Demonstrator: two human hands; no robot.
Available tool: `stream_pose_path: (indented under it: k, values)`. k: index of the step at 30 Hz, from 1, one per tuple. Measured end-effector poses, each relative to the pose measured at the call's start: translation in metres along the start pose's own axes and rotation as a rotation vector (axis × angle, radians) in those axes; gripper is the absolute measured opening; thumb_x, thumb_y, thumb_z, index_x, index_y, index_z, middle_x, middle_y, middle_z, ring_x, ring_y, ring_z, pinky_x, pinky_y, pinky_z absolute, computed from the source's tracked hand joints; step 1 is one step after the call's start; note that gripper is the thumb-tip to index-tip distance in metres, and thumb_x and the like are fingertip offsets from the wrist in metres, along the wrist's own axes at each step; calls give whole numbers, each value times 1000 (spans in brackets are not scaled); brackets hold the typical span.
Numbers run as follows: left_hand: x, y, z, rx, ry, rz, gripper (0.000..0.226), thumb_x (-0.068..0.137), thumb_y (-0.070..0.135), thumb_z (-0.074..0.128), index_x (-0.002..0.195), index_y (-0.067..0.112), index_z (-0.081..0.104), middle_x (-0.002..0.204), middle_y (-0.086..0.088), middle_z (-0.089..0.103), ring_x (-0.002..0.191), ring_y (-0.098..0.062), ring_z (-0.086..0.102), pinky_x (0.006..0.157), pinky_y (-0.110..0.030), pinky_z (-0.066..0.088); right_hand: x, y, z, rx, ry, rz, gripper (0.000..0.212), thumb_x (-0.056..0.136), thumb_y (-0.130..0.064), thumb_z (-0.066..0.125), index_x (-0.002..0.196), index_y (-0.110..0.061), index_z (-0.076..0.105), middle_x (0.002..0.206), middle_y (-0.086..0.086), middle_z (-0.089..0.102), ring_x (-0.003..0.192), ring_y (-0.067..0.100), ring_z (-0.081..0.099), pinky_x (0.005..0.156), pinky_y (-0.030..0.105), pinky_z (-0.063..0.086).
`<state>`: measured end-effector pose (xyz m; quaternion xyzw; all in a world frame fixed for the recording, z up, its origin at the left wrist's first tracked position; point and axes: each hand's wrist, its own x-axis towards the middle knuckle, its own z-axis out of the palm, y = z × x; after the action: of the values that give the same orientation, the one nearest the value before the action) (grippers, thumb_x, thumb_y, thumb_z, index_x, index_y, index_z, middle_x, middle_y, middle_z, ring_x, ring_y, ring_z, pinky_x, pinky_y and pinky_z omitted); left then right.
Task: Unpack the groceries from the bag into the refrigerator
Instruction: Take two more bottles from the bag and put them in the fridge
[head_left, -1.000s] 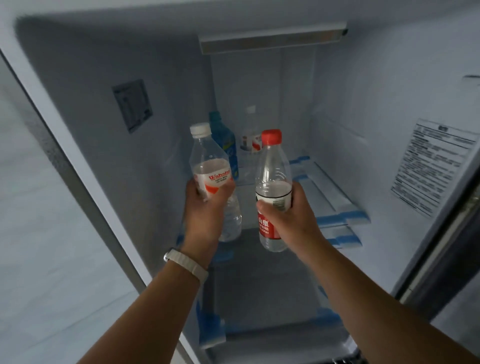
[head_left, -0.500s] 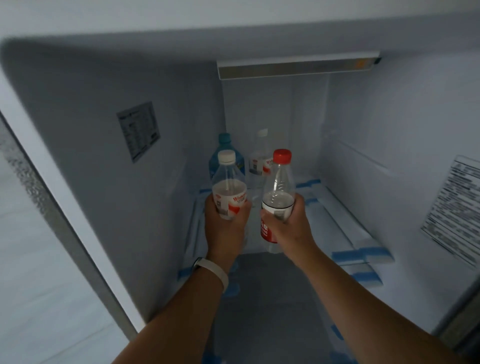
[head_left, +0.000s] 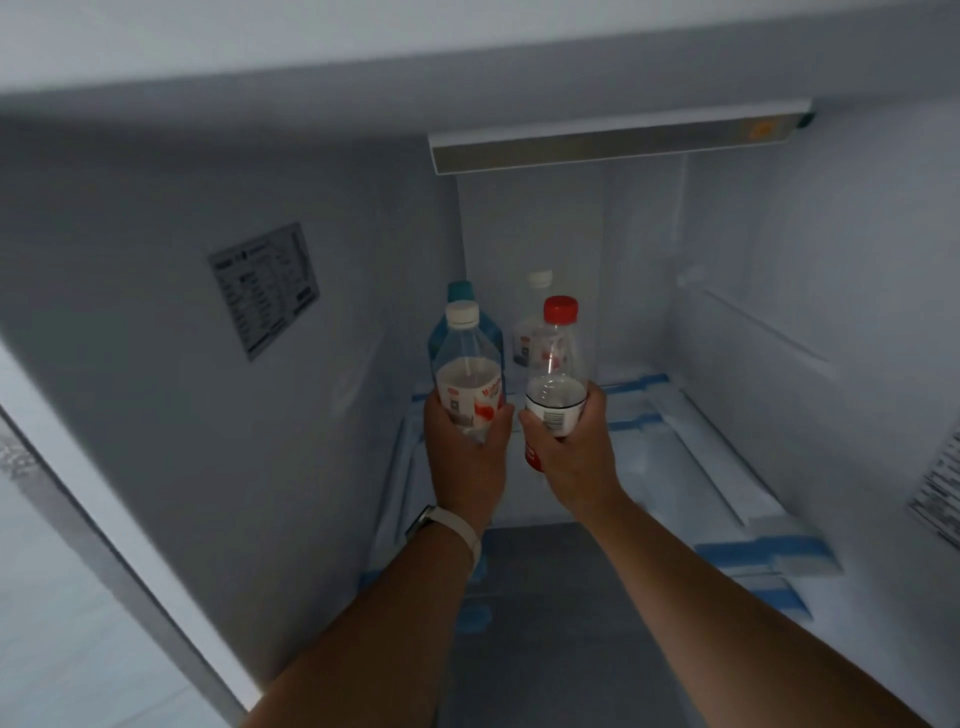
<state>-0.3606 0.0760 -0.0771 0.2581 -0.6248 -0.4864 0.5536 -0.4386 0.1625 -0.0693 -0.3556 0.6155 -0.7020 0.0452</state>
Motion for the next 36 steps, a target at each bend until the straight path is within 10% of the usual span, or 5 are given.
stream_pose_path:
  k: [7, 23, 27, 36]
  values:
    - [7, -18, 9, 77, 63, 27, 68, 78, 26, 84, 134, 18, 47, 124, -5, 60, 112, -18, 63, 89, -44, 59, 12, 7, 9, -14, 31, -38, 48, 84, -14, 76, 104, -38, 40, 96, -4, 60, 70, -4, 63, 55, 15, 51]
    - [-6, -9, -9, 213, -2, -28, 60, 79, 25, 82, 130, 28, 50, 120, 11, 65, 107, -7, 64, 92, -40, 58, 4, 2, -12, -101, -120, 8, 38, 87, -19, 73, 102, -41, 46, 93, -18, 62, 82, -10, 63, 66, 11, 50]
    - [-26, -3, -28, 392, -72, 17, 56, 82, 28, 76, 132, 24, 50, 121, 5, 62, 108, -14, 61, 92, -36, 54, -10, -3, -26, -303, -130, 38, 33, 89, -35, 68, 116, -36, 48, 106, -20, 55, 96, -5, 58, 71, 4, 42]
    - [-57, 15, -74, 881, -400, 449, 50, 83, 36, 59, 124, 7, 63, 118, -12, 66, 105, -31, 63, 91, -41, 54, -62, -37, -64, -921, -382, -100, 48, 96, -45, 50, 137, -20, 47, 133, 2, 53, 118, 20, 50, 94, 37, 46]
